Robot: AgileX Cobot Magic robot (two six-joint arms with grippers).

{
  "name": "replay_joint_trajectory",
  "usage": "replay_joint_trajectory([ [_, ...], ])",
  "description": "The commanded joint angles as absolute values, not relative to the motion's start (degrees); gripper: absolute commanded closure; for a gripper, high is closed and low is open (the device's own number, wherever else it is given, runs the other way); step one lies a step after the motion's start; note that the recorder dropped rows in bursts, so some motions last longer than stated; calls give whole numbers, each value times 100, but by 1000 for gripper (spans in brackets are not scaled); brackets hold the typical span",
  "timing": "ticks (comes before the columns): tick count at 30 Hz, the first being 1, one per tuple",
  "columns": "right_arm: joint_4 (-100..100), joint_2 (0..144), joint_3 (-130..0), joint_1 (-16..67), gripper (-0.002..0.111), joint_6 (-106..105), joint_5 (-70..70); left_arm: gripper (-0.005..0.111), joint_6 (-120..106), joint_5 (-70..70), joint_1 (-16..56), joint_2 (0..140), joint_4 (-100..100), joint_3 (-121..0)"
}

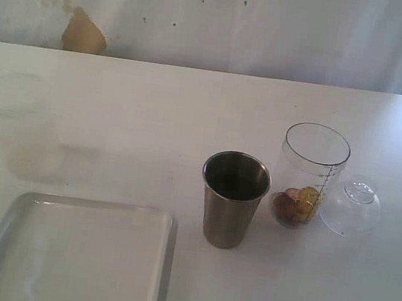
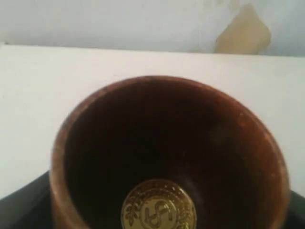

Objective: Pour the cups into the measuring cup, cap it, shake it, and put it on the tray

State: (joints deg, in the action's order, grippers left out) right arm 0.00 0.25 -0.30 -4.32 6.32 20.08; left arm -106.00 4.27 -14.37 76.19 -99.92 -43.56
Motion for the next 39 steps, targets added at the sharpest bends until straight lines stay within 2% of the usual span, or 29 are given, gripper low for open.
replay_joint_trajectory([
  [1, 0, 0, 0, -455, 108, 631, 2009, 107, -11255, 2110, -2184, 7977, -9995, -4242],
  [4, 0, 0, 0, -455, 108, 631, 2009, 107, -12143, 3502, -2474, 8332, -9995, -4242],
  [6, 0, 0, 0, -455, 108, 631, 2009, 107, -12131, 3818, -2502, 8610, -9995, -4270],
  [14, 0, 0, 0, -455, 108, 631, 2009, 107, -12131, 2972, -2502, 9866, -9995, -4593],
  [24, 0, 0, 0, -455, 108, 631, 2009, 107, -12102, 2422, -2502, 10143, -9995, -5093],
  [26, 0, 0, 0, -455, 108, 631, 2009, 107, -11965, 2625, -2502, 10238, -9995, -5137],
  [31, 0, 0, 0, -455, 108, 631, 2009, 107, -12130, 4141, -2479, 10799, -9995, -5346],
  [39, 0, 0, 0, -455, 108, 631, 2009, 107, -12130, 4195, -2425, 11689, -9995, -5825],
])
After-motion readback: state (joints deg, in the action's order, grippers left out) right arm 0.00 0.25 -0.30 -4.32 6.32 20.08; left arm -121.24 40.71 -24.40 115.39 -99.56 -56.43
